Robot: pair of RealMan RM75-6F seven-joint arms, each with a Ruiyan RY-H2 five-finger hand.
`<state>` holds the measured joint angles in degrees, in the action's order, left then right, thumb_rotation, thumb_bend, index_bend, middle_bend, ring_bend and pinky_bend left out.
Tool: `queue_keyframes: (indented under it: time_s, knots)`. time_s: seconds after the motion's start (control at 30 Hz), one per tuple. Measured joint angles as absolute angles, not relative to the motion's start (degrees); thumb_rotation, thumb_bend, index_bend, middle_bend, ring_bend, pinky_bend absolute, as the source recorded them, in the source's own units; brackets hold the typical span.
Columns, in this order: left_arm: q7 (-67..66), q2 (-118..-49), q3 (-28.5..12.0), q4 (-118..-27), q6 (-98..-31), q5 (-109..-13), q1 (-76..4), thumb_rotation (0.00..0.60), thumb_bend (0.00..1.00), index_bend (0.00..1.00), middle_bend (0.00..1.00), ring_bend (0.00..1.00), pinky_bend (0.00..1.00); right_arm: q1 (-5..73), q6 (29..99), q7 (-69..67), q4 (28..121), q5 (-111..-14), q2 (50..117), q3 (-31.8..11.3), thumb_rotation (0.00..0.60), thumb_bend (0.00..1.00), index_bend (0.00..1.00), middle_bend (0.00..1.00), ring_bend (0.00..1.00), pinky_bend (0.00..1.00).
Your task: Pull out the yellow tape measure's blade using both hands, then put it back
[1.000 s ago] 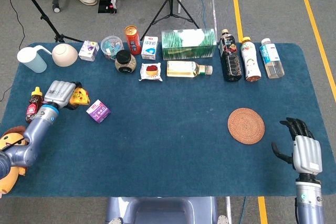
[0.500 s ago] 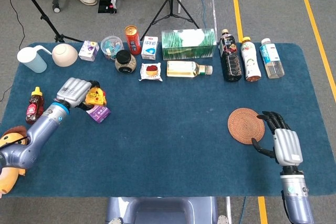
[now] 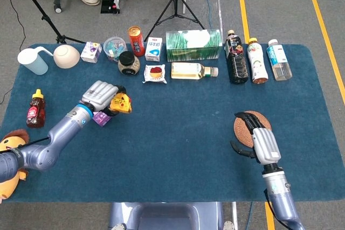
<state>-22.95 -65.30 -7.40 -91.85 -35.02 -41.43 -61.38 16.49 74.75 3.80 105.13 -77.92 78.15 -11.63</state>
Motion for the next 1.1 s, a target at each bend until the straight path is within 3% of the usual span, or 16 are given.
queue_keyframes:
  time_s: [0.3,0.63,1.1]
  knots:
    - [-27.67,-67.08,-5.88,-94.43,-37.46,-34.71,-66.66,0.6,0.36,0.56,0.43,0.37,0.48,18.9,73.61,4.94,105.74,-74.39,82.9,-13.23,0.538,0.26,0.0,0.11,0.13,0.27]
    - [-34.06,-71.16,-5.71,-97.2,-44.65,-20.72,-75.01,0.6,0.36,0.56,0.43,0.37,0.48,22.46,72.77,8.51,105.05,-67.49,90.19,-16.05,0.543,0.25,0.0,0.05,0.08,0.25]
    - [-38.22,-76.6,-8.06,-99.25,-50.87,-11.76,-81.22,0.6,0.35,0.56,0.43,0.37,0.48,27.08,75.15,14.89,101.81,-61.38,97.79,-20.37,0.542,0.25,0.0,0.02,0.06,0.25]
